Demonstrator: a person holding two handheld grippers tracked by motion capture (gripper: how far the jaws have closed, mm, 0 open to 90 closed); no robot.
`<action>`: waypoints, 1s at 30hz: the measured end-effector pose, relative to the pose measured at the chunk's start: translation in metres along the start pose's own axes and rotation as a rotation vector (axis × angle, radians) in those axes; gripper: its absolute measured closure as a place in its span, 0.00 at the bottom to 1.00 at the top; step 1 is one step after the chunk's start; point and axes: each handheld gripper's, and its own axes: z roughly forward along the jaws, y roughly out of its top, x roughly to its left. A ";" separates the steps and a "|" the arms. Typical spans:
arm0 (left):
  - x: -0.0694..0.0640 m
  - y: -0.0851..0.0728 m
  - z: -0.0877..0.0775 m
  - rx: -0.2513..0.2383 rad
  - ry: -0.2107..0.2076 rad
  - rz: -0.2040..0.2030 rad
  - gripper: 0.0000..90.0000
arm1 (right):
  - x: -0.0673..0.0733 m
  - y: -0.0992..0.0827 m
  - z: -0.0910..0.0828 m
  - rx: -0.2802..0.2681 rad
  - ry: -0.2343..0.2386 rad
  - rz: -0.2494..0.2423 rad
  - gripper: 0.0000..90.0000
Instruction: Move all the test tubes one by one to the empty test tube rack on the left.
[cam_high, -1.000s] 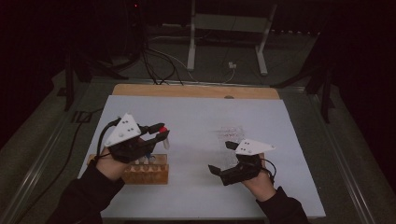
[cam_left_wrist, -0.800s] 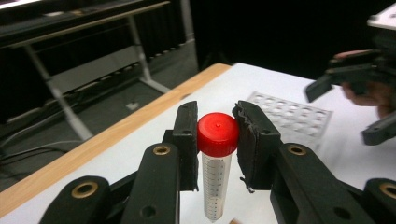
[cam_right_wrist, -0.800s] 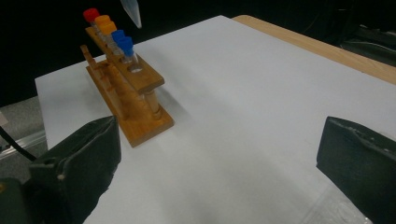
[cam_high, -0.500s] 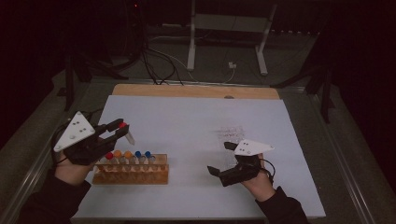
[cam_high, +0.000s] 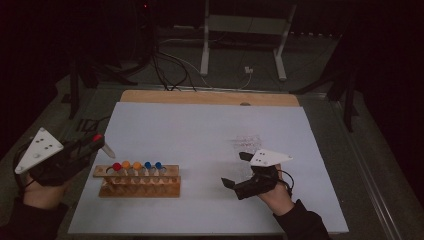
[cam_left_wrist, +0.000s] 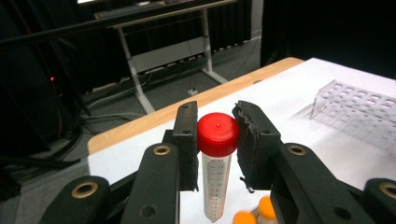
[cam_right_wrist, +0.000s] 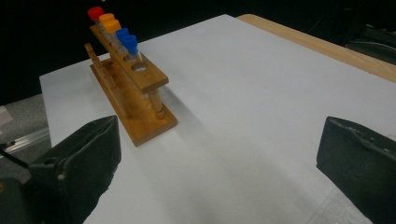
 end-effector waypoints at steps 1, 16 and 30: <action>0.001 -0.002 -0.001 0.008 0.006 0.001 0.80 | 0.000 0.000 0.000 0.000 -0.002 -0.001 0.00; 0.004 -0.050 0.006 0.083 0.029 -0.064 0.80 | 0.000 0.000 -0.001 -0.004 -0.001 0.000 0.00; 0.002 -0.076 0.022 0.154 0.026 -0.080 0.80 | 0.000 0.000 0.000 0.003 0.004 -0.001 0.00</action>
